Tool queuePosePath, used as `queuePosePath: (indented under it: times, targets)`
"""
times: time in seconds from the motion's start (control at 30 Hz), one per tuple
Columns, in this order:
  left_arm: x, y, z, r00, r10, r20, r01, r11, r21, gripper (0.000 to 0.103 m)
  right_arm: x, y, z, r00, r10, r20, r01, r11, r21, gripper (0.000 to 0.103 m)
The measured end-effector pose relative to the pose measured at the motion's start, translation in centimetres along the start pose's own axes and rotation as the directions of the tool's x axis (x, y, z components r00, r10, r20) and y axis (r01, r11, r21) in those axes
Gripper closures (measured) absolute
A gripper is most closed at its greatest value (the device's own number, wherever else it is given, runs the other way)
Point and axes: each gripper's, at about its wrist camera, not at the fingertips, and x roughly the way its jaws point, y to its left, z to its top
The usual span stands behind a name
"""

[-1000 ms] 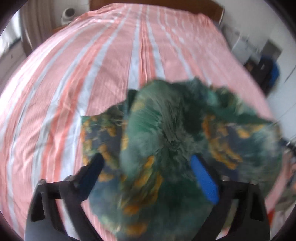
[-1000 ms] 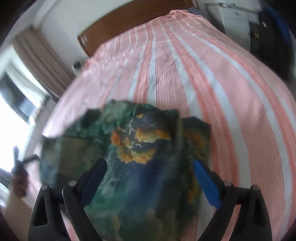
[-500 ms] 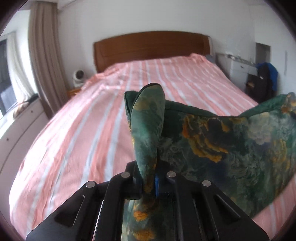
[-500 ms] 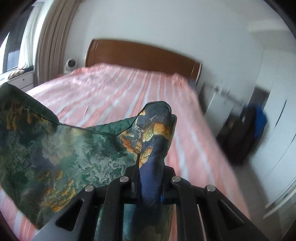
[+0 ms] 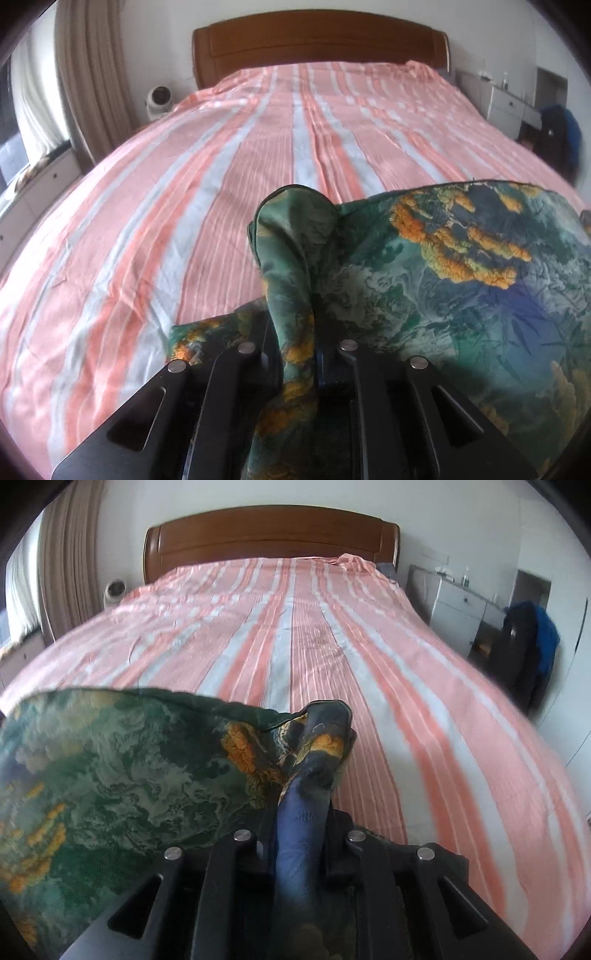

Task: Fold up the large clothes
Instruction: 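Lift the hem with both tools and carry it toward the collar, then lay the hem onto the collar and open both tools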

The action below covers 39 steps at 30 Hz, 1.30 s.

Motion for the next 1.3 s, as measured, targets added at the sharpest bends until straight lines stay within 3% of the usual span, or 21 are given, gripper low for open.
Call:
queuePosePath:
  times: [0.13, 0.2, 0.27, 0.33, 0.47, 0.5, 0.53, 0.57, 0.63, 0.77, 0.83, 0.9, 0.97, 1.0, 1.07, 1.17, 1.3]
  targets:
    - [0.1, 1.0, -0.1, 0.999, -0.021, 0.029, 0.021, 0.999, -0.028, 0.08, 0.5, -0.9, 0.7, 0.998, 0.06, -0.015, -0.059, 0.995, 0.083, 0.074]
    - [-0.1, 1.5, -0.3, 0.998, -0.026, 0.05, 0.03, 0.997, -0.073, 0.062, 0.9, -1.6, 0.7, 0.996, 0.09, -0.011, -0.087, 0.987, 0.132, 0.062]
    - [-0.8, 2.9, -0.4, 0.996, -0.043, 0.082, 0.055, 0.987, -0.149, 0.031, 1.7, -1.9, 0.5, 0.994, 0.105, -0.011, -0.101, 0.979, 0.176, 0.055]
    - [-1.8, 4.7, -0.4, 0.995, -0.063, 0.083, 0.083, 0.964, -0.253, 0.008, 2.0, -2.5, 0.3, 0.992, 0.123, -0.01, -0.118, 0.97, 0.213, 0.049]
    - [-2.7, 9.5, -0.8, 0.989, -0.142, 0.051, 0.149, 0.874, -0.462, 0.006, 2.3, -2.8, 0.2, 0.991, 0.135, -0.011, -0.128, 0.963, 0.237, 0.044]
    - [-3.4, 10.1, -0.8, 0.991, -0.127, 0.043, 0.132, 0.867, -0.48, 0.007, 2.3, -2.8, 0.2, 0.991, 0.136, -0.012, -0.129, 0.962, 0.239, 0.043]
    - [-4.3, 10.1, -0.6, 0.997, -0.072, 0.034, 0.08, 0.878, -0.472, 0.008, 2.3, -2.8, 0.1, 0.991, 0.136, -0.012, -0.129, 0.962, 0.24, 0.042]
    - [-5.4, 9.7, -0.4, 0.999, -0.012, 0.029, 0.024, 0.896, -0.444, 0.008, 2.3, -2.8, 0.2, 0.991, 0.136, -0.013, -0.129, 0.962, 0.242, 0.04]
    - [-7.1, 8.4, 0.3, 0.999, 0.003, 0.045, 0.015, 0.921, -0.39, 0.008, 2.5, -3.0, 0.4, 0.988, 0.148, -0.031, -0.135, 0.957, 0.258, 0.034]
    - [-10.1, 2.8, 2.7, 0.994, -0.066, 0.088, 0.086, 0.964, -0.252, 0.007, 2.4, -4.2, 1.9, 0.967, 0.228, -0.118, -0.181, 0.932, 0.315, 0.027]
    - [-10.9, -1.6, 4.4, 0.986, -0.134, 0.098, 0.147, 0.979, -0.141, 0.007, 0.4, -4.7, 2.6, 0.973, 0.21, -0.094, -0.17, 0.931, 0.322, 0.026]
    - [-10.8, -6.6, 6.2, 0.973, -0.213, 0.088, 0.216, 0.976, -0.034, 0.004, -3.4, -5.1, 3.2, 0.981, 0.196, -0.006, -0.183, 0.927, 0.327, 0.023]
    - [-9.6, -11.7, 7.3, 0.958, -0.285, 0.038, 0.281, 0.957, 0.074, 0.003, -6.6, -5.1, 2.8, 0.974, 0.219, 0.064, -0.228, 0.914, 0.336, 0.019]
    - [-9.2, -13.1, 7.4, 0.958, -0.286, 0.014, 0.283, 0.953, 0.109, 0.003, -8.3, -4.9, 2.2, 0.968, 0.233, 0.094, -0.251, 0.907, 0.339, 0.018]
    - [-6.7, -16.5, 7.3, 0.975, -0.222, -0.035, 0.224, 0.962, 0.158, 0.004, -11.5, -4.1, -0.2, 0.947, 0.288, 0.141, -0.319, 0.887, 0.334, 0.018]
    - [-4.4, -19.2, 4.8, 0.983, -0.154, -0.097, 0.173, 0.957, 0.234, 0.007, -14.7, -2.5, -4.6, 0.919, 0.365, 0.149, -0.394, 0.864, 0.313, 0.017]
    - [-6.5, -20.6, -0.3, 0.99, -0.127, -0.069, 0.143, 0.923, 0.357, 0.009, -16.9, -1.4, -12.2, 0.908, 0.402, 0.115, -0.417, 0.851, 0.32, 0.017]
